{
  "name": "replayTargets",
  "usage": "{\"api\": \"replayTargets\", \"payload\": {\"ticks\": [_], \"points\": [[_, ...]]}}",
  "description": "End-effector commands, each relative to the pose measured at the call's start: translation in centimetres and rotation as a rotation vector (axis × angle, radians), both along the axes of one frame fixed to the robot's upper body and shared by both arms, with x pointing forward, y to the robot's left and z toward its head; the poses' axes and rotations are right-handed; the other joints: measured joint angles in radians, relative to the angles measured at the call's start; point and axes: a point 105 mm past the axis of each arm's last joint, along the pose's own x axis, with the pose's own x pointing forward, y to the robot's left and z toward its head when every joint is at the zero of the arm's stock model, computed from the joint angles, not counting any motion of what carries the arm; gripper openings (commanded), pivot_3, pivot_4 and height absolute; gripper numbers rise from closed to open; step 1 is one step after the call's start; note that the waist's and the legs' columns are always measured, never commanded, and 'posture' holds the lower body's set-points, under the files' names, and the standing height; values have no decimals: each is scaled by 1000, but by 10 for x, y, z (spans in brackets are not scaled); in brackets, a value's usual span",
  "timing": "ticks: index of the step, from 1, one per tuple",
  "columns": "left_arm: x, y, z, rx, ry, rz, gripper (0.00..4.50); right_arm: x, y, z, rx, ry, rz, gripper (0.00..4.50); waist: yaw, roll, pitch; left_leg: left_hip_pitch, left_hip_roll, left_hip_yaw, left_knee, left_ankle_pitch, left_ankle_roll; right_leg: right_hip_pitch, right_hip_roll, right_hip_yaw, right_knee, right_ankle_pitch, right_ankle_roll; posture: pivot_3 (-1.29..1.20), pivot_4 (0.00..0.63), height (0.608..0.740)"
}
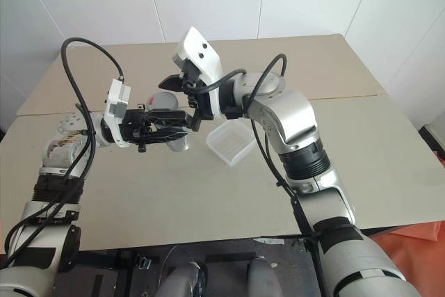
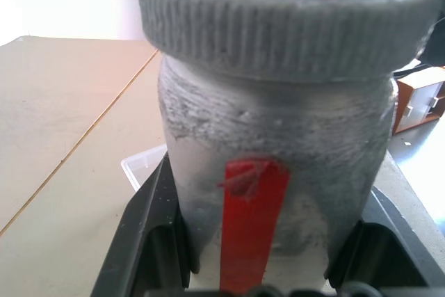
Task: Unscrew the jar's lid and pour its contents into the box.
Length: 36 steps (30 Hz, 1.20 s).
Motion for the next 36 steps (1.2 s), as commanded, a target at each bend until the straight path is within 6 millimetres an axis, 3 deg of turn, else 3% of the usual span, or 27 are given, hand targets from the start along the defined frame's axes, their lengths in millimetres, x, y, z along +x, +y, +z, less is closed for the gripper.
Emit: {"api": "replayTargets", "payload": {"ticks": [1, 6, 9, 12, 13, 20, 24, 31, 36], "points": [[-3, 0, 12, -15, -46, -8, 1957, -5, 2, 12, 13, -44, 19, 4412, 0, 0, 0, 0, 0, 0, 0, 0, 0, 0, 0, 0, 0, 0, 0, 0, 150, 740], [-3, 1, 12, -15, -45, -5, 1957, -4, 2, 11, 12, -38, 16, 4412, 0, 0, 0, 0, 0, 0, 0, 0, 0, 0, 0, 0, 0, 0, 0, 0, 150, 740], [-3, 2, 12, -15, -45, -5, 1957, -3, 2, 12, 12, -28, 12, 3819, 0, 0, 0, 0, 0, 0, 0, 0, 0, 0, 0, 0, 0, 0, 0, 0, 150, 740], [-3, 2, 12, -14, -46, -2, 1957, -2, 1, 12, 7, -27, 8, 2853, 0, 0, 0, 0, 0, 0, 0, 0, 0, 0, 0, 0, 0, 0, 0, 0, 150, 740], [-3, 3, 12, -14, -46, -1, 1957, -2, 1, 12, 7, -26, 7, 2761, 0, 0, 0, 0, 0, 0, 0, 0, 0, 0, 0, 0, 0, 0, 0, 0, 150, 740], [-3, 3, 12, -12, -48, 3, 1957, -2, 0, 15, 11, -21, 17, 2761, 0, 0, 0, 0, 0, 0, 0, 0, 0, 0, 0, 0, 0, 0, 0, 0, 150, 740], [-6, 3, 4, 14, -33, -7, 1957, -1, -6, 28, 42, 13, 26, 2761, 0, 0, 0, 0, 0, 0, 0, 0, 0, 0, 0, 0, 0, 0, 0, 0, 150, 740], [-11, 2, -9, 39, -22, -22, 1957, 1, -26, 60, 126, 121, 40, 2761, 3, 0, 0, 0, 0, 0, 0, 0, 0, 0, 0, 0, 0, 0, 0, 0, 150, 740], [-9, 1, -7, 22, -28, -7, 1957, 19, -56, 60, 152, 41, -125, 2761, 6, 0, 0, 0, 0, 0, 0, 0, 0, 1, 0, 0, 0, 0, 0, 0, 150, 740]]}}
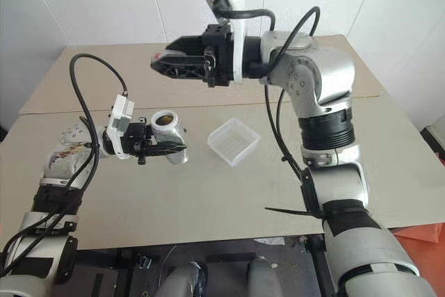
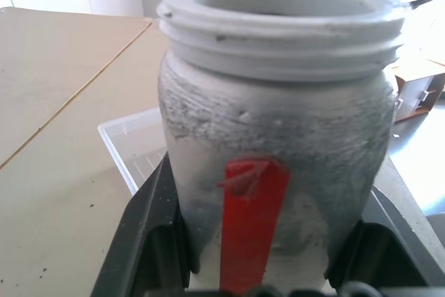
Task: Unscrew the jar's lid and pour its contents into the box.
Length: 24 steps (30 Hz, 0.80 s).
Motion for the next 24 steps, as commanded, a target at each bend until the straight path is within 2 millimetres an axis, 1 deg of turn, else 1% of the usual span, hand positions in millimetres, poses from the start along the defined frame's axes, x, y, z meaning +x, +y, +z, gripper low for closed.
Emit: {"api": "replayTargets", "payload": {"ticks": [1, 3, 5, 6, 8, 10, 12, 14, 17, 18, 20, 22, 24], "points": [[1, -1, 17, -16, -77, 6, 1957, 13, -32, 2, 32, -94, -162, 2761, 2, 0, 0, 0, 0, 0, 0, 0, 0, 0, 0, 0, 0, 0, 0, 0, 150, 740], [4, 0, 22, -32, -93, 29, 1957, 22, -54, -10, 21, -129, -275, 2761, 10, 0, 0, -1, 0, 0, 0, 0, 0, 0, 0, 0, 0, 0, 0, 0, 150, 740], [7, 0, 27, -55, -110, 52, 1957, 30, -82, -26, 27, -109, -390, 2761, 17, 0, 0, -1, 0, 0, 0, 0, 0, 0, 0, 0, 0, 0, 0, 0, 150, 740], [10, 1, 31, -65, -124, 80, 1957, 35, -108, -45, -5, -108, -494, 2761, 20, 0, 0, -1, 0, 0, 0, 0, 0, -1, 0, 0, 0, 0, 0, 0, 150, 740], [14, 2, 35, -78, -144, 119, 1957, 35, -145, -73, -71, -92, -628, 2761, 34, -1, 0, -2, 0, 0, 0, 0, 0, 0, 0, -1, 0, 0, 0, 0, 150, 740], [17, 2, 37, -85, -152, 144, 1957, 31, -170, -96, -133, -78, -721, 2761, 37, -1, 0, -3, -1, 1, 0, 0, 0, 0, -1, 0, 0, 0, 0, 0, 150, 740], [18, 3, 38, -89, -159, 161, 1957, 28, -187, -115, -191, -75, -796, 2761, 33, -1, 0, -2, -1, 2, 0, 0, 0, -1, -1, 1, -1, 0, 0, 0, 150, 740], [21, 3, 38, -91, -162, 172, 1957, 30, -197, -132, -221, -39, -861, 2761, 19, -1, 0, 0, 0, 3, 0, 0, 0, 0, -1, 2, -1, 0, 0, 0, 150, 740], [22, -1, 38, -101, -159, 161, 1957, 37, -208, -173, -318, 11, -966, 2761, 12, -1, 0, 5, 1, 6, 0, 0, 1, 3, 0, 4, -1, 0, 0, 0, 150, 740], [21, -3, 39, -104, -159, 154, 1957, 39, -209, -181, -343, 7, -982, 2761, 12, -1, 0, 5, 1, 7, 0, 0, 1, 3, 0, 5, -1, 0, 0, 0, 150, 740], [21, -4, 39, -105, -160, 150, 1957, 41, -211, -189, -319, 51, -1000, 2761, 14, -1, 0, 6, 1, 7, 0, 0, 1, 4, 0, 5, -1, 0, 0, 0, 150, 740], [21, -6, 39, -101, -161, 149, 1957, 40, -213, -193, -322, 92, -983, 3500, 16, -1, 0, 5, 0, 8, 0, 0, 1, 3, 0, 6, -1, 0, 0, 0, 150, 740], [21, -7, 38, -95, -164, 149, 1957, 36, -213, -192, -333, 103, -941, 4023, 19, -1, 0, 4, 0, 8, 0, -1, 1, 2, 0, 7, -2, 0, 0, 0, 150, 740]]}}
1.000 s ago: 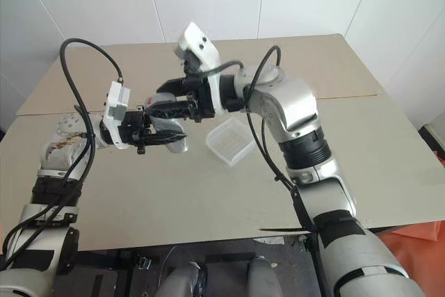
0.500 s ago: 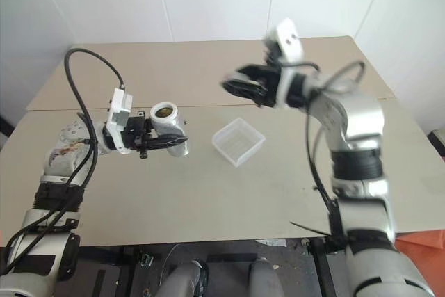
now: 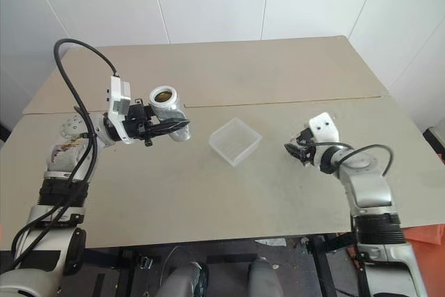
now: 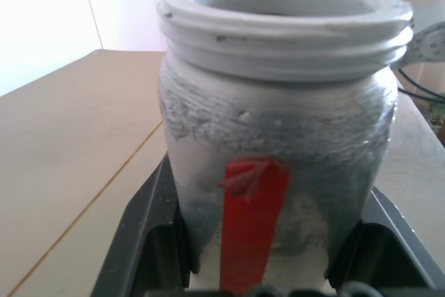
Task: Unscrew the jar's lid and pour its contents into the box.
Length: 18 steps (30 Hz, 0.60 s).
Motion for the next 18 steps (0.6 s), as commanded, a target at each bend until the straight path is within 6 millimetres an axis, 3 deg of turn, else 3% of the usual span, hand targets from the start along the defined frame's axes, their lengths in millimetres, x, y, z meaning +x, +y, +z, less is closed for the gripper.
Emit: {"api": "replayTargets", "payload": {"ticks": [1, 5, 11, 14, 18], "points": [[-1, -4, 12, 4, -62, -2, 1957, -5, -3, 22, -8, -34, 67, 4382, 2, 0, 0, 0, 0, 0, 0, 0, 0, 0, 0, 0, -1, 0, 0, 0, 150, 740], [4, -6, 16, 2, -96, 30, 1957, -22, -1, 38, -28, -2, 221, 4449, 4, 0, 0, 0, 0, 0, 0, 0, 1, 1, 0, 0, -3, 0, 0, 0, 150, 740], [30, -27, 12, 166, -323, 198, 1957, -50, 27, 91, 129, -3, 504, 4449, 5, 0, 0, 0, 1, 5, 0, -1, 1, 3, 0, 0, -5, 0, 0, 0, 150, 740], [66, -44, 30, 198, -527, 487, 1957, -58, 39, 101, 162, 19, 592, 4449, 18, -2, 0, 1, 1, 7, 0, -1, 2, 4, 0, -1, -5, 0, 0, 0, 150, 740], [81, -73, 45, 494, -1113, 604, 1957, -58, 46, 105, 154, 61, 613, 4449, 33, -5, 2, -2, 0, 9, 0, -1, 2, 2, 0, -1, -7, 1, 1, 0, 150, 740]]}}
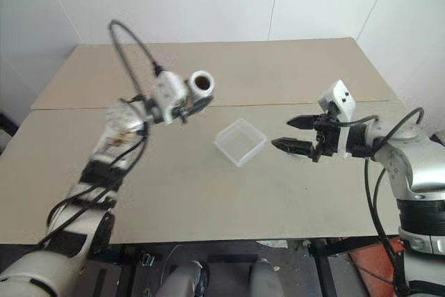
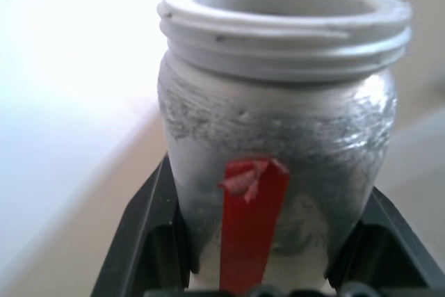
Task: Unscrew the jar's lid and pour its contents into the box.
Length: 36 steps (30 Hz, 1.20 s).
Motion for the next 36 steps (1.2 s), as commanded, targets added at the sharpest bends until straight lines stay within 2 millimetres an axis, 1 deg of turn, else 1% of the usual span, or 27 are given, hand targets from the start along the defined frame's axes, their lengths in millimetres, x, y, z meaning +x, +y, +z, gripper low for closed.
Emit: {"api": "replayTargets", "payload": {"ticks": [1, 4, 5, 6, 8, 10, 11, 13, 14, 18, 21, 24, 27, 28, 30, 31, 32, 33, 35, 36], "points": [[4, -21, 22, 290, -449, 72, 1957, -4, 4, 10, -23, 11, 24, 4449, 3, 0, 0, -1, 0, 1, 0, 0, 0, -1, 0, 1, 0, 0, 0, 0, 150, 740], [3, -48, 22, 549, -778, 42, 1957, -6, 8, 10, -42, 56, 45, 4449, 10, 0, 0, -3, -1, 3, 0, -1, 2, -3, -1, 3, 0, 1, 2, 0, 150, 740], [1, -58, 17, 665, -905, 1, 1957, -6, 8, 10, -50, 58, 47, 4449, 13, 0, 0, -4, -2, 3, 1, -2, 3, -3, -1, 3, 0, 1, 3, 0, 150, 740], [-3, -67, 12, 730, -998, -46, 1957, -6, 8, 10, -58, 56, 45, 4449, 18, 0, 0, -5, -2, 3, 1, -2, 4, -3, -1, 3, 0, 2, 4, 0, 150, 740], [-8, -79, 2, 802, -1104, -111, 1957, -5, 6, 11, -68, 58, 29, 4449, 23, -1, 0, -6, -2, 3, 2, -2, 4, -3, -1, 3, 0, 2, 5, 0, 150, 740], [-9, -91, -7, 855, -1163, -133, 1957, -5, 4, 12, -61, 62, 19, 4449, 23, -1, 0, -8, -2, 4, 3, -3, 5, -4, -1, 3, 0, 3, 6, 0, 150, 740], [-10, -98, -16, 920, -1195, -153, 1957, -5, 4, 15, -45, 57, 16, 4449, 23, -1, 0, -8, -2, 4, 3, -3, 5, -4, -1, 3, 1, 3, 6, 0, 150, 740], [-12, -105, -28, 1006, -1269, -189, 1957, -6, 4, 20, -13, 51, 9, 4449, 23, -1, 0, -9, -3, 4, 4, -3, 5, -5, -1, 3, 2, 3, 6, 0, 150, 740], [-11, -106, -33, 1048, -1278, -199, 1957, -6, 4, 23, 5, 48, 0, 4449, 23, -1, 0, -10, -3, 4, 4, -3, 5, -5, -1, 3, 2, 3, 6, 0, 150, 740], [-8, -104, -35, 1113, -1289, -215, 1957, -11, 4, 30, 35, 18, -3, 4449, 18, -1, 1, -10, -2, 4, 4, -3, 4, -7, -1, 3, 2, 3, 6, 0, 150, 740], [-6, -102, -37, 1135, -1263, -210, 1957, -13, 4, 33, 53, 9, -18, 4449, 21, -1, 1, -10, -2, 4, 4, -3, 4, -6, -1, 3, 2, 3, 6, 0, 150, 740], [-4, -98, -37, 1128, -1245, -198, 1957, -16, 3, 32, 57, 7, -21, 4449, 24, -1, 1, -10, -2, 4, 4, -3, 4, -6, -1, 3, 2, 3, 6, 0, 150, 740], [0, -92, -30, 1087, -1202, -152, 1957, -14, 3, 27, 51, 14, -34, 4449, 24, -1, 1, -10, -2, 4, 4, -3, 4, -6, -2, 3, 2, 3, 6, 0, 150, 740], [1, -89, -27, 1044, -1164, -126, 1957, -13, 3, 27, 51, 14, -35, 4449, 22, -1, 1, -10, -2, 4, 4, -3, 4, -7, -2, 3, 2, 3, 6, 0, 150, 740], [4, -82, -20, 947, -1075, -78, 1957, -11, 4, 29, 52, 11, -38, 4449, 22, -1, 1, -10, -2, 4, 4, -3, 4, -7, -2, 3, 2, 3, 6, 0, 150, 740], [7, -76, -16, 868, -984, -32, 1957, -11, 4, 29, 53, 9, -40, 4449, 22, -1, 1, -10, -2, 4, 4, -3, 4, -7, -2, 3, 2, 3, 6, 0, 150, 740], [9, -69, -11, 804, -946, -2, 1957, -10, 4, 30, 54, 6, -40, 4449, 21, -1, 1, -10, -2, 4, 4, -3, 4, -7, -2, 3, 2, 3, 6, 0, 150, 740], [13, -60, -6, 690, -829, 41, 1957, -10, 5, 30, 51, -2, -35, 4449, 20, -1, 1, -10, -2, 4, 4, -3, 4, -7, -2, 3, 2, 3, 6, 0, 150, 740], [17, -41, 4, 487, -674, 107, 1957, -9, 6, 31, 49, -12, -26, 4449, 18, -1, 1, -10, -2, 4, 4, -3, 4, -8, -2, 3, 2, 3, 6, 0, 150, 740], [17, -35, 7, 415, -617, 113, 1957, -9, 7, 31, 49, -16, -22, 4449, 15, -1, 1, -10, -2, 4, 4, -3, 4, -8, -2, 4, 2, 3, 6, 0, 150, 740]]}}
